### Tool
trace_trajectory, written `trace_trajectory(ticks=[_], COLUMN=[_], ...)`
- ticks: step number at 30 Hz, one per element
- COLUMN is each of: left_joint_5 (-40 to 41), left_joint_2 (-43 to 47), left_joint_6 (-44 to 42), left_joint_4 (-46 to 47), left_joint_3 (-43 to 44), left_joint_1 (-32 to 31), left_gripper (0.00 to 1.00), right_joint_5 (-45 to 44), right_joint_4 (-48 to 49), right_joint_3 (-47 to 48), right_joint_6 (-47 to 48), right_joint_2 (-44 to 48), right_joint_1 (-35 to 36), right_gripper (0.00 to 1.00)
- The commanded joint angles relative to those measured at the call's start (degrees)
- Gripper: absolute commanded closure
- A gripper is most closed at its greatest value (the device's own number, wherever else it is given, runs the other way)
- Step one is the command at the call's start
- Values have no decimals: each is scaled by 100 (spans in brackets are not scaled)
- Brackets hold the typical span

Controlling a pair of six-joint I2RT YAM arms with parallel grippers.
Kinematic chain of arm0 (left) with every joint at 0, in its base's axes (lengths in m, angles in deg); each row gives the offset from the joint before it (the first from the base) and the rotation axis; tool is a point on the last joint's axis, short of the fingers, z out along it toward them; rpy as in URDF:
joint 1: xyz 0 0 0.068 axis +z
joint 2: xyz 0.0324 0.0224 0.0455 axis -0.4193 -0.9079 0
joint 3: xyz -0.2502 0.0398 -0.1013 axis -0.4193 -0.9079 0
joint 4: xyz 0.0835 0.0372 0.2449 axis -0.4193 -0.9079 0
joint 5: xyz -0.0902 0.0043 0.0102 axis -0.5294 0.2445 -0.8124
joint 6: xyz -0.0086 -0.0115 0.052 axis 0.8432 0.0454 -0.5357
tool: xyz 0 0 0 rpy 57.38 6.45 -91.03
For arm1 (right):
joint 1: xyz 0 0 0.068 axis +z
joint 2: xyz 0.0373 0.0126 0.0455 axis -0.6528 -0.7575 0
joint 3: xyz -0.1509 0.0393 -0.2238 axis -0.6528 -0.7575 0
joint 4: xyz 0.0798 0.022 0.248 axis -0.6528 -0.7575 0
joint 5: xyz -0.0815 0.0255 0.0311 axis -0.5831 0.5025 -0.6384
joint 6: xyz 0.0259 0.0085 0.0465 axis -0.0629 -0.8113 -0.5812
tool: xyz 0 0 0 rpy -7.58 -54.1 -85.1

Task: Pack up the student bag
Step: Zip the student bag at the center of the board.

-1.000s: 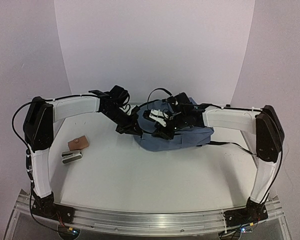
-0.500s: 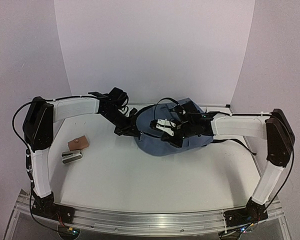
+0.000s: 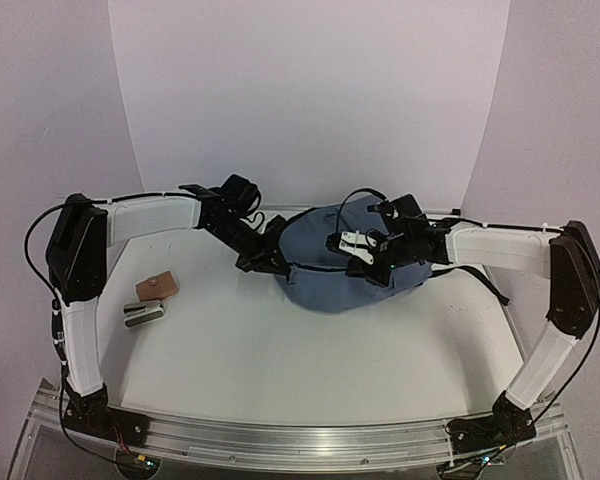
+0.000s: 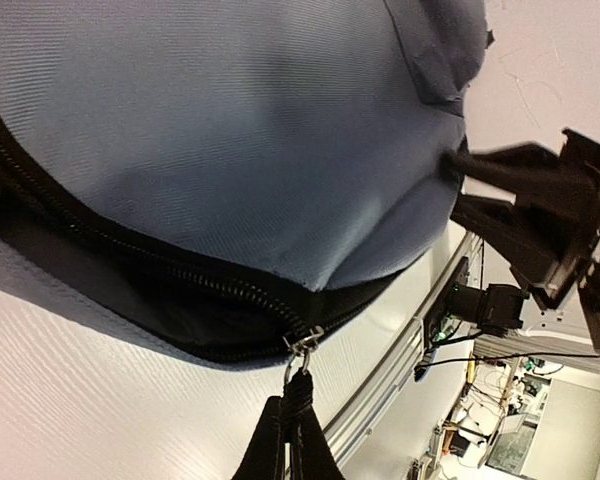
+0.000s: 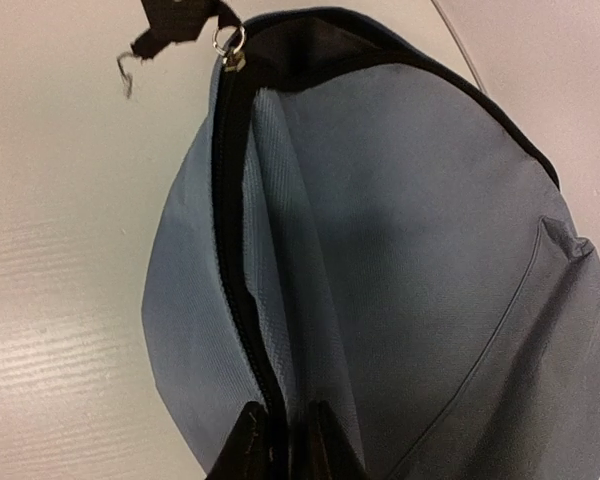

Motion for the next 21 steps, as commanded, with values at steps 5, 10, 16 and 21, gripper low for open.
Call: trace_trajectory(ticks=[5,10,16,21], left_joint_5=[-521,-616,-665,-601], left_joint_2=[48,28,55,151], left_joint_6=[79,86,97,141], left_joint_4=[198,226,251,285], left_joint_3=[359,358,297,130], left_joint_1=[30,31,32,55], left_gripper=[100,100,100,100], right_joint_5=[133,259,161,-204], right_joint_4=[-212,-182,-42,8], right_joint_3=[781,1013,1454,1507], right_joint_6=[-623,-1105,-1436,-1470], right_joint_2=[-12,-302,-888,-1184], right_joint_1=[273,738,951,953], right_gripper=[45,48,62,77])
